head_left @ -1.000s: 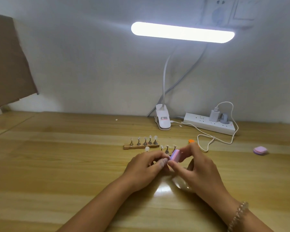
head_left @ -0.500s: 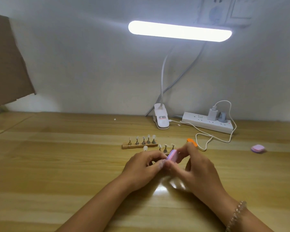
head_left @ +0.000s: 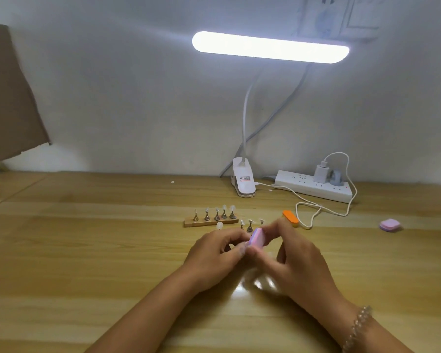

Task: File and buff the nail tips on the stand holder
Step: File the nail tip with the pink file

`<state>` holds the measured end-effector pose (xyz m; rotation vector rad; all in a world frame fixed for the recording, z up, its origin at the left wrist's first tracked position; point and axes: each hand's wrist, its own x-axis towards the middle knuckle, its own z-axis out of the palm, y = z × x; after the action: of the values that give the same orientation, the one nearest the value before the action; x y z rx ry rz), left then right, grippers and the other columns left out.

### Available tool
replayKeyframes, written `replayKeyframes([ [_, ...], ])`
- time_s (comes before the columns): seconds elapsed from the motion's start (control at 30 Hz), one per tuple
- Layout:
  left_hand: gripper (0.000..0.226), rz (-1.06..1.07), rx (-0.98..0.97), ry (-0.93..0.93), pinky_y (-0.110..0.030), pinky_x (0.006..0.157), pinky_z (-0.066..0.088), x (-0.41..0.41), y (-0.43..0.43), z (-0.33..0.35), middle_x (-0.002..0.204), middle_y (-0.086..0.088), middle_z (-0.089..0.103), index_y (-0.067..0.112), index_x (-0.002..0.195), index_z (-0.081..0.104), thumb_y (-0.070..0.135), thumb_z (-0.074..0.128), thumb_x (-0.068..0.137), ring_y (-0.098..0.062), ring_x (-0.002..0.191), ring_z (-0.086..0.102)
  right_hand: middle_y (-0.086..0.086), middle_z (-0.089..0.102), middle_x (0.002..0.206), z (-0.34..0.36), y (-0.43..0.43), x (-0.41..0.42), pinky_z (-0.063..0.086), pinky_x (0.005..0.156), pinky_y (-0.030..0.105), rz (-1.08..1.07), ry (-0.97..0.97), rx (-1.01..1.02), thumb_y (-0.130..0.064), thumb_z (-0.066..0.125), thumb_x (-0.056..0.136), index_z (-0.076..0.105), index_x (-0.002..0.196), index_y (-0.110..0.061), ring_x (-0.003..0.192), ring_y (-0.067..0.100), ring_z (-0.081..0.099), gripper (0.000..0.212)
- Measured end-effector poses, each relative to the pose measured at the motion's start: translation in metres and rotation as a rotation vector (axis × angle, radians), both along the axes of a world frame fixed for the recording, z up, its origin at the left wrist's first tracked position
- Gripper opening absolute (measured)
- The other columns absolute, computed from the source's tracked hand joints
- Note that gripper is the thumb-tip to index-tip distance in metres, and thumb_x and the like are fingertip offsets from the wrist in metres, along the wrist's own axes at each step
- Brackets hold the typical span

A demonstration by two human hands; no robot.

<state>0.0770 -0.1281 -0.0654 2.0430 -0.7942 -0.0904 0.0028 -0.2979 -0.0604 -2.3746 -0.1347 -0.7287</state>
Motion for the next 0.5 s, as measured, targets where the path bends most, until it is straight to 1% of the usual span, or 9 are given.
replayKeyframes([
  [0.07, 0.015, 0.002, -0.017, 0.008, -0.045, 0.071, 0.053, 0.0006, -0.0002, -0.0003, 0.091, 0.016, 0.072, 0.032, 0.099, 0.073, 0.026, 0.059, 0.097, -0.015, 0.071, 0.061, -0.024, 0.063, 0.091, 0.002, 0.0026, -0.0015, 0.042, 0.053, 0.025, 0.053, 0.014, 0.009, -0.07, 0.061, 0.074, 0.052, 0.092, -0.034, 0.059, 0.009, 0.057, 0.041],
  [0.1, 0.016, 0.013, -0.03, 0.012, -0.043, 0.069, 0.052, 0.0006, -0.0001, -0.0004, 0.089, 0.017, 0.072, 0.031, 0.099, 0.074, 0.024, 0.06, 0.097, -0.011, 0.067, 0.058, -0.023, 0.065, 0.089, 0.0027, 0.0014, -0.0003, 0.045, 0.054, 0.028, 0.05, 0.022, 0.056, -0.072, 0.062, 0.074, 0.054, 0.091, -0.033, 0.06, 0.009, 0.058, 0.043],
  [0.17, 0.013, 0.035, -0.055, 0.011, -0.036, 0.063, 0.048, 0.0008, 0.0002, -0.0005, 0.081, 0.022, 0.069, 0.032, 0.096, 0.075, 0.025, 0.064, 0.096, -0.004, 0.059, 0.051, -0.021, 0.066, 0.087, 0.0023, -0.0035, 0.0021, 0.05, 0.059, 0.035, 0.001, 0.021, 0.111, -0.072, 0.059, 0.072, 0.055, 0.09, -0.032, 0.063, 0.009, 0.06, 0.044],
  [0.23, 0.011, 0.034, -0.067, 0.013, -0.025, 0.058, 0.042, 0.0006, 0.0005, -0.0008, 0.077, 0.025, 0.067, 0.033, 0.093, 0.075, 0.025, 0.066, 0.094, -0.003, 0.056, 0.049, -0.021, 0.065, 0.089, 0.002, -0.0012, -0.0004, 0.049, 0.057, 0.032, 0.007, 0.003, 0.045, -0.071, 0.061, 0.075, 0.054, 0.09, -0.033, 0.06, 0.01, 0.057, 0.041],
  [0.3, 0.013, 0.032, -0.058, 0.01, -0.018, 0.053, 0.036, 0.0001, 0.0008, -0.0008, 0.068, 0.027, 0.064, 0.036, 0.088, 0.073, 0.024, 0.068, 0.093, 0.0, 0.053, 0.047, -0.02, 0.062, 0.091, 0.0019, 0.0038, -0.0028, 0.045, 0.053, 0.027, 0.051, 0.003, -0.023, -0.068, 0.061, 0.075, 0.053, 0.091, -0.034, 0.06, 0.012, 0.056, 0.038],
  [0.33, 0.016, 0.037, -0.051, 0.005, -0.017, 0.052, 0.035, -0.0002, 0.0007, -0.0007, 0.064, 0.028, 0.062, 0.038, 0.085, 0.072, 0.024, 0.069, 0.092, 0.002, 0.052, 0.047, -0.019, 0.062, 0.09, 0.0023, 0.0037, -0.0023, 0.044, 0.053, 0.026, 0.047, 0.017, -0.015, -0.067, 0.061, 0.075, 0.052, 0.091, -0.034, 0.06, 0.011, 0.056, 0.037],
  [0.4, 0.019, 0.043, -0.042, -0.011, -0.019, 0.054, 0.036, 0.0, 0.001, -0.001, 0.063, 0.029, 0.061, 0.042, 0.083, 0.07, 0.025, 0.069, 0.092, 0.002, 0.052, 0.048, -0.018, 0.063, 0.086, 0.0026, -0.0006, 0.0005, 0.043, 0.055, 0.026, -0.002, 0.03, 0.047, -0.067, 0.062, 0.075, 0.053, 0.088, -0.033, 0.062, 0.008, 0.056, 0.037],
  [0.5, 0.018, 0.021, -0.046, -0.007, -0.024, 0.058, 0.039, -0.0006, 0.0017, -0.0012, 0.073, 0.024, 0.067, 0.04, 0.084, 0.072, 0.023, 0.071, 0.089, -0.001, 0.055, 0.05, -0.019, 0.062, 0.086, 0.002, -0.0003, -0.0015, 0.041, 0.053, 0.023, 0.007, 0.015, -0.019, -0.067, 0.063, 0.075, 0.051, 0.088, -0.034, 0.062, 0.008, 0.055, 0.037],
])
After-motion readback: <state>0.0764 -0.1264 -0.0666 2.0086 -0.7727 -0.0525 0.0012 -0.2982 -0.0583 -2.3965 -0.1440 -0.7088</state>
